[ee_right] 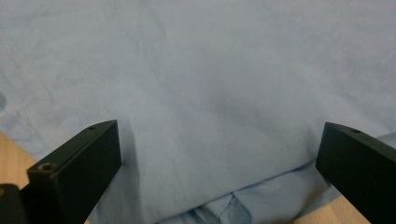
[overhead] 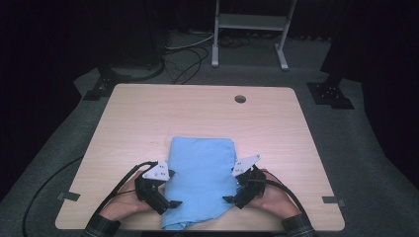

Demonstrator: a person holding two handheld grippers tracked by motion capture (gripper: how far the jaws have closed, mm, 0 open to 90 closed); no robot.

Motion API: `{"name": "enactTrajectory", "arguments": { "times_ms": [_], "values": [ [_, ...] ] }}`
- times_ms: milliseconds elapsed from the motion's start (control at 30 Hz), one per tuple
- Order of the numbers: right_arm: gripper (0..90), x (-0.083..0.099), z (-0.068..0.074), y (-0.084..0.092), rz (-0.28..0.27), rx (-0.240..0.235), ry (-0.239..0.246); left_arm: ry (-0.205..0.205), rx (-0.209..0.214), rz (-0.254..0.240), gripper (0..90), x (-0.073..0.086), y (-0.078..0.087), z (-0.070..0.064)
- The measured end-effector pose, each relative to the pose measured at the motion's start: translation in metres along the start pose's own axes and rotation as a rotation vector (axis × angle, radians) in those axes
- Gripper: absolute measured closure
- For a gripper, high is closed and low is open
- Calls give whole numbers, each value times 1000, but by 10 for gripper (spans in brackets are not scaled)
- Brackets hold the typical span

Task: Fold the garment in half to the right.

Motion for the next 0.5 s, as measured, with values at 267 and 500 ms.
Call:
{"name": "enactTrajectory", "arguments": {
  "times_ms": [267, 500],
  "values": [
    [0, 4, -1, -4, 43, 5, 9, 18, -13, 49, 0, 5, -6, 1],
    [0, 5, -1, -3, 22, 2, -2, 22, 4, 53, 0, 2, -8, 3]
  ]
}}
Point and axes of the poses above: each handheld gripper's, and its own axes: y roughly backward along the jaws, x roughly out of its underside, z roughly to its left, the point moved 7 cm from there along -y, roughly forward along the jaws, and after that the axes turned 4 degrees about z, right-handed, at the moved point
